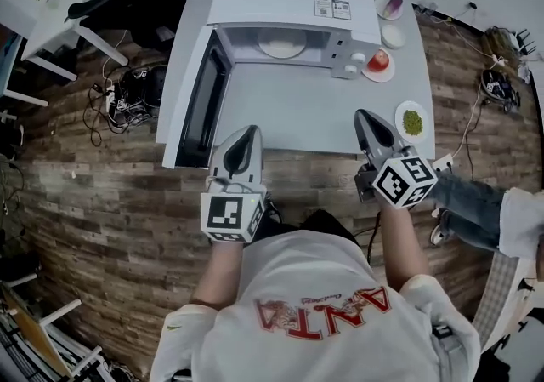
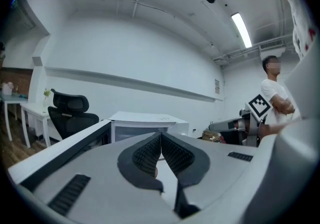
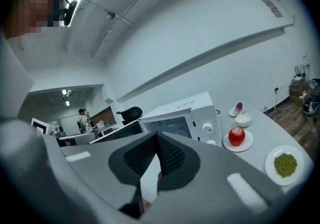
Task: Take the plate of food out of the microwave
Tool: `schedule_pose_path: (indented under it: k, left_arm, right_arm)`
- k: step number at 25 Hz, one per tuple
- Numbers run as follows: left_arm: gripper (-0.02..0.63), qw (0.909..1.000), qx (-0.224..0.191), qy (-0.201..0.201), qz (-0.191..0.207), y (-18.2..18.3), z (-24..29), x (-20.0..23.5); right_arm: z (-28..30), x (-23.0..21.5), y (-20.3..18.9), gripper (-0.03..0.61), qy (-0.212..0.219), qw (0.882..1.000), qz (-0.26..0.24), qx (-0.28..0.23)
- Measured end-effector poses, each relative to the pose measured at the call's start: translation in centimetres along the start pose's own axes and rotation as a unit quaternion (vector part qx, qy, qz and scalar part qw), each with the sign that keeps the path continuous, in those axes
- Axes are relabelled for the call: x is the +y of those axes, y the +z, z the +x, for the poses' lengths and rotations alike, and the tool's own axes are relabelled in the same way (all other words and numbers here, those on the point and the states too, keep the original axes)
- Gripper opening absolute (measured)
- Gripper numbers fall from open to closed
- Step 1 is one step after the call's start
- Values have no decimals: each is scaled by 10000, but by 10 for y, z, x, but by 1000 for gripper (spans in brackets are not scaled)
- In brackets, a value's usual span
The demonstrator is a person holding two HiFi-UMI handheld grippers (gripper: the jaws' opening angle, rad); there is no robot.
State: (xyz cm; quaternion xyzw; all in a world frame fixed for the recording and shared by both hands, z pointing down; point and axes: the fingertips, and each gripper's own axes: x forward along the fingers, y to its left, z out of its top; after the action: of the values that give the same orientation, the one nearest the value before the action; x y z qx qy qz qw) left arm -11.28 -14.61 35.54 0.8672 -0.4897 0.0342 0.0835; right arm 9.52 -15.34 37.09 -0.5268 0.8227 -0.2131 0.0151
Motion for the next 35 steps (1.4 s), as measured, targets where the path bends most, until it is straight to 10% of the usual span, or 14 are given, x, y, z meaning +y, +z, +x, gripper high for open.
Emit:
schedule_pose_path:
  k: [8, 23, 35]
  left_arm:
    - [11, 9982, 113, -471, -342, -11, 25, 20]
    - [11, 9967, 515, 109, -617, -36, 63, 25]
    - [11, 9957, 708, 239, -544, -50, 87, 52]
  right_arm:
    - [52, 14, -13, 0, -38, 9989, 456, 114]
    - [183, -39, -70, 64, 452, 9728, 2147, 749]
    - [257, -95, -129, 86, -459, 8932, 4456, 389]
